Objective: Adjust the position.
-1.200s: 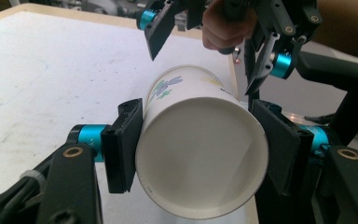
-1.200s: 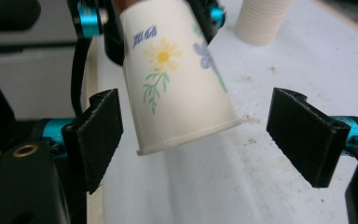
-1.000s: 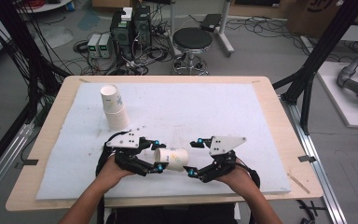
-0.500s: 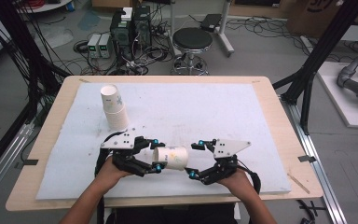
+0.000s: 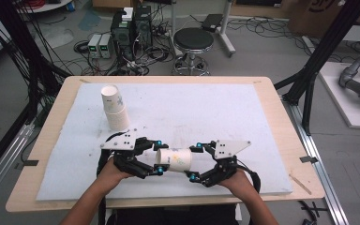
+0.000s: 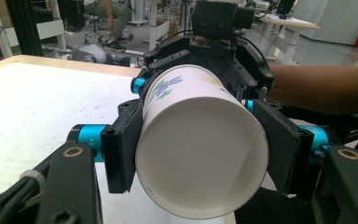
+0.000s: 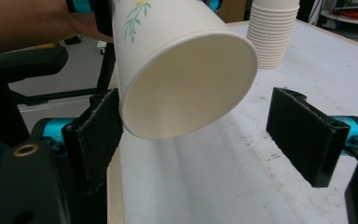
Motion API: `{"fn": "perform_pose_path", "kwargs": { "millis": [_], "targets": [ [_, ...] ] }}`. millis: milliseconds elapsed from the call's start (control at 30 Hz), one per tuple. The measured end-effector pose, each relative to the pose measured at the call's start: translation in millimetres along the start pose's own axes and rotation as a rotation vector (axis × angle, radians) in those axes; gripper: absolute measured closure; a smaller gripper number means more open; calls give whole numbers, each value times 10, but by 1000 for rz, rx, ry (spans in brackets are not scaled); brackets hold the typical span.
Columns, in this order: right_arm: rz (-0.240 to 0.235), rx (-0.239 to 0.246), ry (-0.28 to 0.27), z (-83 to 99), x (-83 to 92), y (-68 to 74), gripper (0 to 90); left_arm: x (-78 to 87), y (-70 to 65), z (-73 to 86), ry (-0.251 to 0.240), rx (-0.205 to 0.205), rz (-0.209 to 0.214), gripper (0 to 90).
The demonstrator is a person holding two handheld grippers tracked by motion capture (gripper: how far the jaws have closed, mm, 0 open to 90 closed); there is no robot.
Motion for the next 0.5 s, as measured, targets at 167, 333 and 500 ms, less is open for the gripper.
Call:
{"fn": "perform_pose_path", "kwargs": {
  "millis": [167,333,500],
  "targets": [
    [-35,2,-6,-10,-47,4,190,-14,-3,-11,-24,6,24,364],
    [-67,12,-33,-25,-76,-12,201,-15,3,-14,-48,15,42,364],
    [-103,21,-78,-34,-66,-18,249,-1,15,5,-88,39,59,363]
  ]
}}
Point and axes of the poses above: each handheld gripper's, and its own axes: x roughly backward along the jaws, z roughly out of its underside, y roughly to its left, the point moved 1 cm from there along -x, roughly forward along the jaws, and after that the axes turned 13 degrees about y, right-handed, at the moved point
